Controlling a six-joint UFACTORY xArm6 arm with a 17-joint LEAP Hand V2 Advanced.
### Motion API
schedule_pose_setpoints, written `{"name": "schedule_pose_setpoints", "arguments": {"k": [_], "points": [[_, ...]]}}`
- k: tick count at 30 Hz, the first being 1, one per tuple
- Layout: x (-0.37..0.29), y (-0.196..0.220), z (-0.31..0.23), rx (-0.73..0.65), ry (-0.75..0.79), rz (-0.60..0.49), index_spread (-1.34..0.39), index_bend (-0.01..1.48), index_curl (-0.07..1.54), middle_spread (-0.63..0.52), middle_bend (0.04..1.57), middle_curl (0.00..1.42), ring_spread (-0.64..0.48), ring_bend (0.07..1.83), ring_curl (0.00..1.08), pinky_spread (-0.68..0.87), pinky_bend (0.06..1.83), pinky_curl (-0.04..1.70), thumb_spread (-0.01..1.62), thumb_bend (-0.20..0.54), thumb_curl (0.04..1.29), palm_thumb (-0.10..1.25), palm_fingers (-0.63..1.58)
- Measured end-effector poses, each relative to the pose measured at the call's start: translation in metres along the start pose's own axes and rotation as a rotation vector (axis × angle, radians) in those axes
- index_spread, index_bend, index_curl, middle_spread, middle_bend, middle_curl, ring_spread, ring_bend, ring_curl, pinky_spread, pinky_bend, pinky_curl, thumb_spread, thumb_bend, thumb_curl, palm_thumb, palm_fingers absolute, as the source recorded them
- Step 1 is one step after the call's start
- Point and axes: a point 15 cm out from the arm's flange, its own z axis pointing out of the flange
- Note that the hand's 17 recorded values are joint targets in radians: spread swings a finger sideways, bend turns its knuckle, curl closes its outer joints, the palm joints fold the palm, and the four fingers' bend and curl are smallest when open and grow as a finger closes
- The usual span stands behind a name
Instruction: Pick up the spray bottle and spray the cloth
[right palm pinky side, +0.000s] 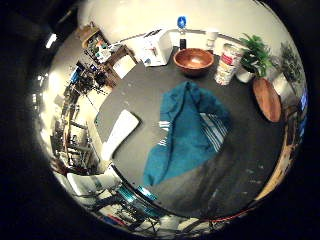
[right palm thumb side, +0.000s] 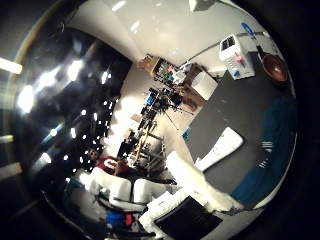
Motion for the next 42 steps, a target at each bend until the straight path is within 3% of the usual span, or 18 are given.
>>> {"name": "schedule_pose_setpoints", "arguments": {"k": [13, 32, 42], "points": [[0.104, 0.078, -0.070, 0.018, 0.144, 0.141, -0.28, 0.19, 0.34, 0.19, 0.17, 0.26, 0.21, 0.27, 0.26, 0.43, 0.43, 0.30, 1.09, -0.022, 0.33, 0.61, 0.10], [0.179, 0.138, -0.140, 0.025, 0.289, 0.191, -0.28, 0.19, 0.35, 0.18, 0.17, 0.26, 0.21, 0.26, 0.26, 0.44, 0.42, 0.30, 1.10, -0.022, 0.34, 0.61, 0.14], [0.209, 0.227, -0.148, -0.159, 0.392, 0.221, -0.29, 0.19, 0.35, 0.18, 0.18, 0.26, 0.21, 0.24, 0.25, 0.44, 0.40, 0.29, 1.10, -0.021, 0.34, 0.62, 0.16]]}}
